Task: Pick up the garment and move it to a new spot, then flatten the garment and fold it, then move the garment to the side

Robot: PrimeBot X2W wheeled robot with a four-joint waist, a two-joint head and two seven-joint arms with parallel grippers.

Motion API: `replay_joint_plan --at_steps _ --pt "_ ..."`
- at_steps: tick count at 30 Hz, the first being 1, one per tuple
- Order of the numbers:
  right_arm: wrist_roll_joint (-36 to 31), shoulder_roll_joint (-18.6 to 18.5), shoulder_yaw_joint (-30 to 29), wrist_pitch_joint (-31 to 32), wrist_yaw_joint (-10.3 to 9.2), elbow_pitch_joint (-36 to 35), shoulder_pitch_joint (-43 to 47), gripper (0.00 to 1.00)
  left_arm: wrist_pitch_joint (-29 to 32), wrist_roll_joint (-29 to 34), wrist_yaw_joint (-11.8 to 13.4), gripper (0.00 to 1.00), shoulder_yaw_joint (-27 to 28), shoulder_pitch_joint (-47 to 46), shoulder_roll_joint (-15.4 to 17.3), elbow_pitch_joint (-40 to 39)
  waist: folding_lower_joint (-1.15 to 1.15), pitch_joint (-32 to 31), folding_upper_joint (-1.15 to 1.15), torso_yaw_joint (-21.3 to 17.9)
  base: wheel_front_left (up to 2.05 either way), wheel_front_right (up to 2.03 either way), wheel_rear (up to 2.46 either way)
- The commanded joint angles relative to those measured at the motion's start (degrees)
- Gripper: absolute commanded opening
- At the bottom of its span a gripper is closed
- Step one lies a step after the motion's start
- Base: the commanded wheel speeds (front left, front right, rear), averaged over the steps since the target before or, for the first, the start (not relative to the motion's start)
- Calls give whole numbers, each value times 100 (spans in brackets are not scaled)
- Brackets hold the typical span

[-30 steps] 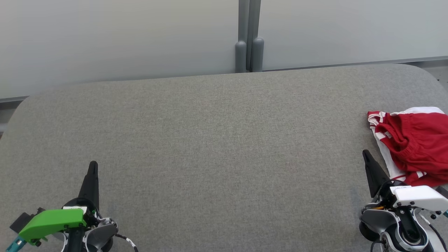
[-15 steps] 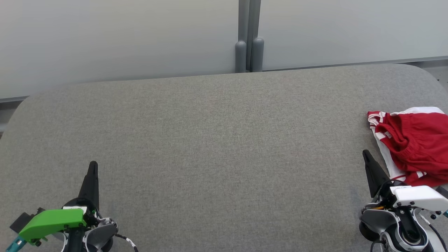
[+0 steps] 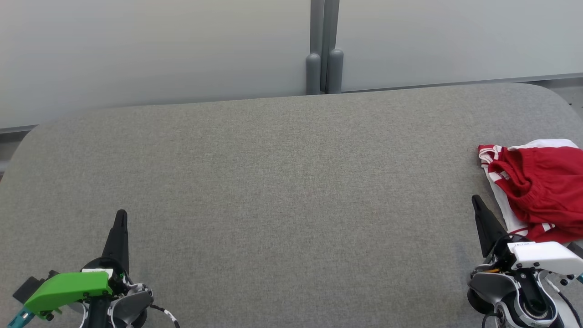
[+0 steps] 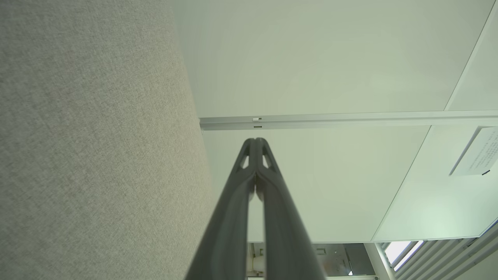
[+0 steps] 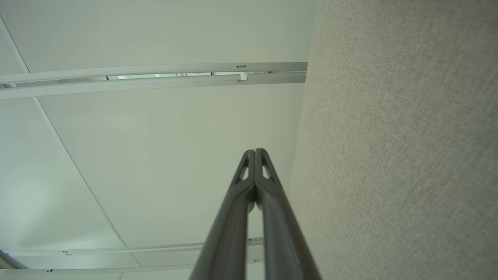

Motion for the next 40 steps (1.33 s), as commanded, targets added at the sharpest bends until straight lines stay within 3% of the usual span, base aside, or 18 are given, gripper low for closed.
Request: replay_joint_plan --at_steps 1,40 --pt "-44 -5 -16 30 4 12 -66 0 6 22 -35 0 27 -89 -4 3 0 0 61 0 0 0 0" --pt "-52 5 -34 39 4 13 -69 0 11 28 -36 0 31 -89 -7 3 0 0 61 0 0 0 0"
